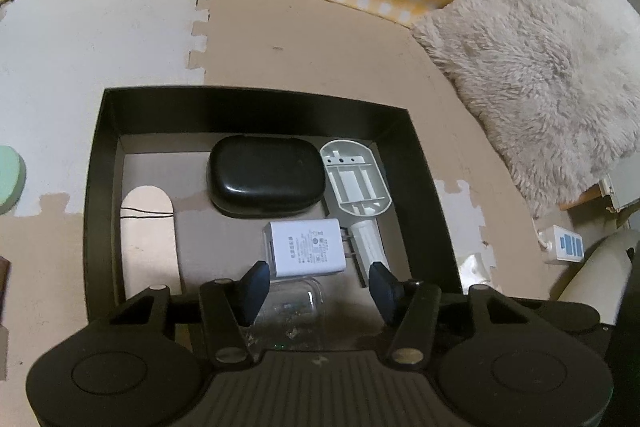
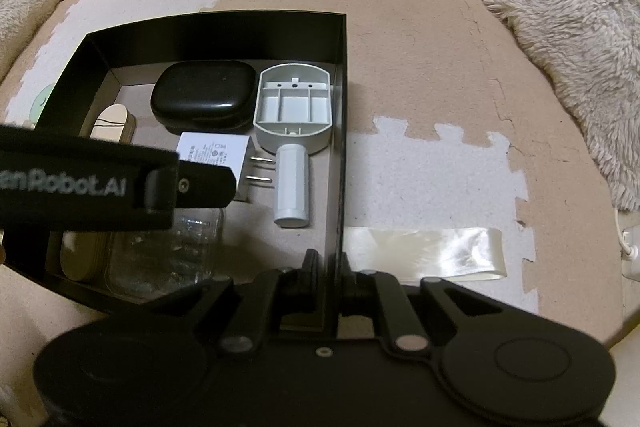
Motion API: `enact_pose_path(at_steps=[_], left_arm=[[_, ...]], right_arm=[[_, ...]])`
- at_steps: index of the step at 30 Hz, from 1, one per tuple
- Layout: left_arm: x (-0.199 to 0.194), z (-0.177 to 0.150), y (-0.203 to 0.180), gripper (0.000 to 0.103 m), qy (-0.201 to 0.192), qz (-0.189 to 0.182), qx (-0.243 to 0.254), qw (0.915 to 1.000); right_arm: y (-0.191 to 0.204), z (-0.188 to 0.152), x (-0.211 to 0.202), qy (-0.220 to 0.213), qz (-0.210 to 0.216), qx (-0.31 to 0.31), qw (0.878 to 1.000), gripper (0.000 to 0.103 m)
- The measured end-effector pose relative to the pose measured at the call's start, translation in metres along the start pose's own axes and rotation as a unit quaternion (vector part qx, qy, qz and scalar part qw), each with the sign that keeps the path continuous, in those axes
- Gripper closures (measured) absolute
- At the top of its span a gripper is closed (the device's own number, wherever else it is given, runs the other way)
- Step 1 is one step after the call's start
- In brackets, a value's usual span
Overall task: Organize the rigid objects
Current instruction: 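Carry the white charger plug into the black box and release it, then move the left tool to the mint-green tape measure and grasp it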
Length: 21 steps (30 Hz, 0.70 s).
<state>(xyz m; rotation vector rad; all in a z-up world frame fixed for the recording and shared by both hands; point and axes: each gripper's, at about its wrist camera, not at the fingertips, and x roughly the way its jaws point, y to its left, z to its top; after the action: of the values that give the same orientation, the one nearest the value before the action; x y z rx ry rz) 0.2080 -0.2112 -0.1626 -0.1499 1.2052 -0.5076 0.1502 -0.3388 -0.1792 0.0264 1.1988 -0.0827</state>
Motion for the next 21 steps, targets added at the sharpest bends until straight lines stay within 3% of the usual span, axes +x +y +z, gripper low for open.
enact_pose_path(at_steps=[6, 15, 21], left_arm=[[-0.018, 0.000, -0.004, 0.017, -0.020, 0.021, 0.021, 0.9994], [-0.043, 0.000, 0.004, 0.001, -0.041, 0.041, 0.048, 0.9972], [-0.061, -0.007, 0.021, 0.000, -0.046, 0.044, 0.057, 0.9963]], right_arm=[[0.000, 0.000, 0.000, 0.000, 0.000, 0.000, 1.000, 0.092], [0.000, 0.001, 0.000, 0.000, 0.001, 0.002, 1.000, 0.092], [0.000, 0.001, 0.000, 0.000, 0.003, 0.002, 1.000, 0.093]])
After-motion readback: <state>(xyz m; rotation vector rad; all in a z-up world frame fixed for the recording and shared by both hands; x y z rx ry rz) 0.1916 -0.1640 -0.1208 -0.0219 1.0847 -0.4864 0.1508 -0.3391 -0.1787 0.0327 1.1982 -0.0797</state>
